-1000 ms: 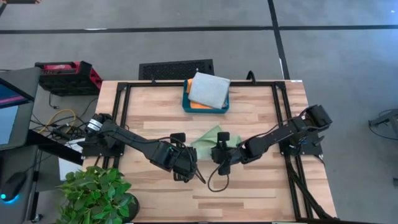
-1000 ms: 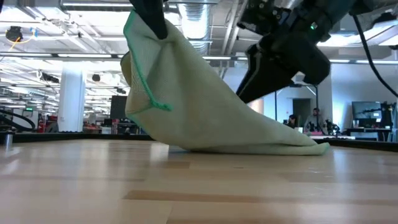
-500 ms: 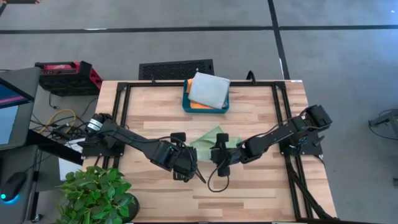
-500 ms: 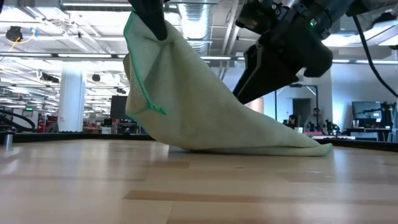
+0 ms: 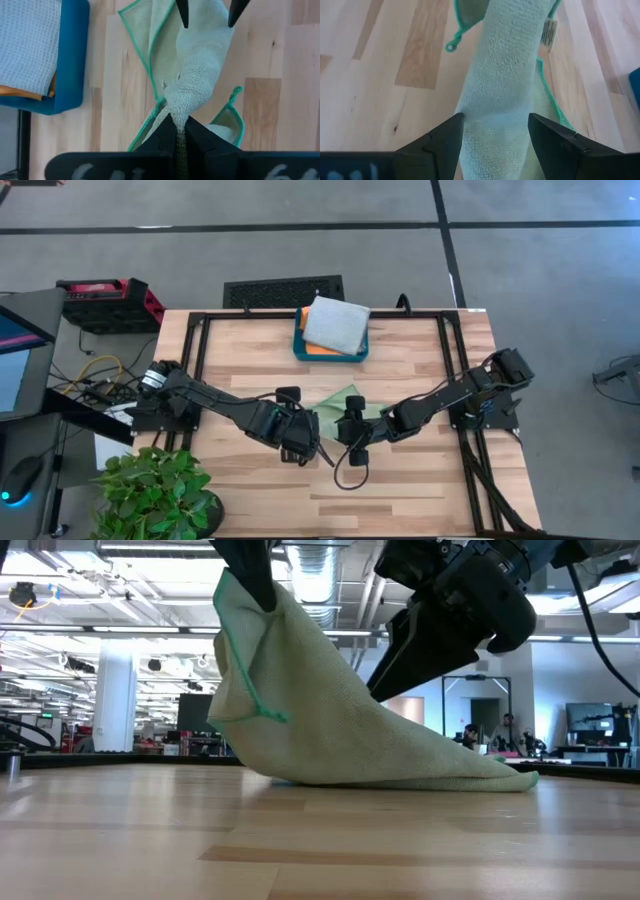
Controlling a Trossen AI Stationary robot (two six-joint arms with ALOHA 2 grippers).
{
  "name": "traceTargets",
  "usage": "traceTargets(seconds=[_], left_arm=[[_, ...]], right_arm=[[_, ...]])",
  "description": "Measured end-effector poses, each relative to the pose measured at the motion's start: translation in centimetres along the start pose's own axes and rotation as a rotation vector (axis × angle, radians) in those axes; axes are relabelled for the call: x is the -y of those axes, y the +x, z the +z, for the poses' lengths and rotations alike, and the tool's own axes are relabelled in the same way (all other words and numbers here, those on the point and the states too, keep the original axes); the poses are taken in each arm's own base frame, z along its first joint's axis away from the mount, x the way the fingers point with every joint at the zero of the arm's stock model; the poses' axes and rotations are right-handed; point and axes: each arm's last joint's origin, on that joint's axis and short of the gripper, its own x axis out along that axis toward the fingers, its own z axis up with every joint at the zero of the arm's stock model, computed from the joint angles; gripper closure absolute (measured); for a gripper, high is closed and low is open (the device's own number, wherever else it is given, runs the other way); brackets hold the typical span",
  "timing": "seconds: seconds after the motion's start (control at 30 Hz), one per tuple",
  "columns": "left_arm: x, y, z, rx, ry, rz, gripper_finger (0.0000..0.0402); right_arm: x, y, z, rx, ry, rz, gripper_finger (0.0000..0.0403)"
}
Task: Fold microfiber towels
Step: Fold the green towel
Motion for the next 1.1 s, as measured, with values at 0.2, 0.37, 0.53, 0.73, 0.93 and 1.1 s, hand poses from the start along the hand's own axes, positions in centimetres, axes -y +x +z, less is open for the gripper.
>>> traceTargets(seconds=[0.2, 0.37, 0.53, 0.73, 0.93, 1.1], left_arm=[[-0.8, -1.1, 0.2, -0.002, 0.009, 0.057, 0.0401], [-0.9, -1.6, 0.5, 0.015, 0.0, 0.053, 0.0402], [-1.2, -1.6, 0.7, 0.022, 0.01, 0.068, 0.0401], [-1.3, -1.5, 0.7, 0.018, 0.004, 0.059, 0.0401], [-1.3, -2.1, 0.7, 0.019, 0.007, 0.032, 0.0401], [-1.4, -3.6, 1.1, 0.059, 0.028, 0.022, 0.0402]], right_arm=[[0.3, 0.0, 0.0, -0.001, 0.004, -0.006, 0.0154], [0.2, -0.2, 0.2, 0.014, -0.017, -0.007, 0.0154], [0.6, 0.2, 0.1, 0.007, -0.01, -0.03, 0.0154], [1.0, 0.2, 0.1, 0.008, 0.008, -0.129, 0.0154], [1.3, 0.3, -0.2, -0.028, 0.019, -0.132, 0.0154], [1.6, 0.4, -1.0, -0.103, 0.047, -0.139, 0.0154]])
